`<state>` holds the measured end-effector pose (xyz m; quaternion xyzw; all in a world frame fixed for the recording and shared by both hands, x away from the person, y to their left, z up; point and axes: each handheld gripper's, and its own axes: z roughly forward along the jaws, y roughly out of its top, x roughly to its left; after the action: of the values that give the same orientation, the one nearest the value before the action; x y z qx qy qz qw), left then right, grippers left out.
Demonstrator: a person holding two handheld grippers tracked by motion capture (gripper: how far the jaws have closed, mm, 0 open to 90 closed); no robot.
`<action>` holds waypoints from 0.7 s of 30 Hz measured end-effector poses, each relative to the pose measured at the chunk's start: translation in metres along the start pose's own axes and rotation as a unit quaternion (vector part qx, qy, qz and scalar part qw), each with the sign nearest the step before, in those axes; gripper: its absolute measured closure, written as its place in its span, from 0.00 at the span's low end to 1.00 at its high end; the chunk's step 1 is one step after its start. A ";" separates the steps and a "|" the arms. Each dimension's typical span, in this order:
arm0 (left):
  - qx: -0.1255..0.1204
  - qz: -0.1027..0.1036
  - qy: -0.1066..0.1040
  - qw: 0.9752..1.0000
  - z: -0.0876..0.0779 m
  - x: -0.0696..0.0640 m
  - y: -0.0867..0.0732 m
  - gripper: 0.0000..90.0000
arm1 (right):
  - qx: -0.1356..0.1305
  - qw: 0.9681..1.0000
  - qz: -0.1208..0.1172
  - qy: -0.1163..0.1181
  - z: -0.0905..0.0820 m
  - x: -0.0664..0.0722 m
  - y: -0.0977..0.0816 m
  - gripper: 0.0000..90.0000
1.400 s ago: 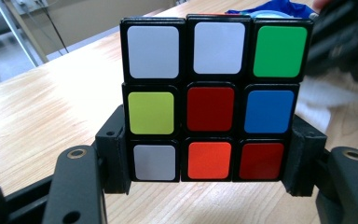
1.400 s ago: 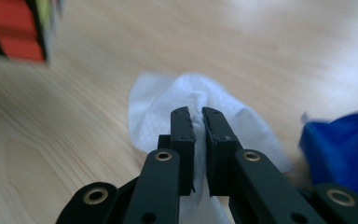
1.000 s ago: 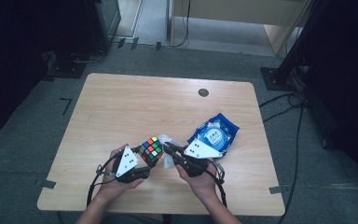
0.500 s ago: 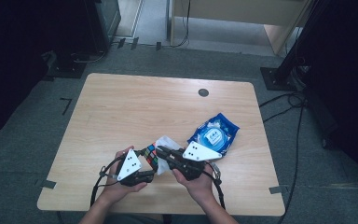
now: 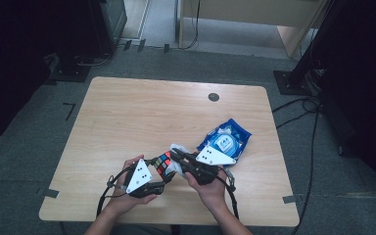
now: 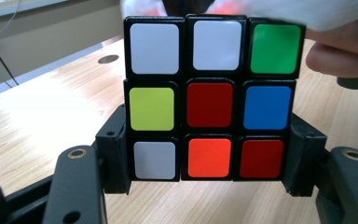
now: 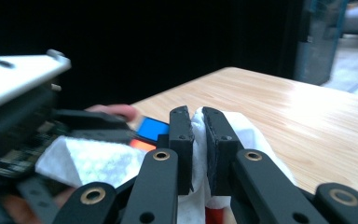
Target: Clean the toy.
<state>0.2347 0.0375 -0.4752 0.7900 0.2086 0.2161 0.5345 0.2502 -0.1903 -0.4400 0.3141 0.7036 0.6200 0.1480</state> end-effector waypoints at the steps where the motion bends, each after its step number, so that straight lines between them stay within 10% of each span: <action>1: 0.001 0.000 0.003 1.000 0.000 0.001 0.000 0.38 | 0.002 1.000 0.007 -0.008 0.000 -0.005 -0.003 0.93; 9: 0.001 -0.019 0.020 1.000 -0.006 0.014 -0.001 0.38 | 0.000 1.000 -0.007 0.008 -0.001 0.005 -0.001 0.93; 21: 0.006 0.004 0.000 1.000 0.003 -0.003 0.003 0.38 | -0.009 0.999 -0.016 0.042 0.001 0.019 0.006 0.94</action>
<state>0.2338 0.0327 -0.4740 0.7940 0.2066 0.2168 0.5290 0.2381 -0.1773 -0.4314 0.2750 0.7084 0.6366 0.1312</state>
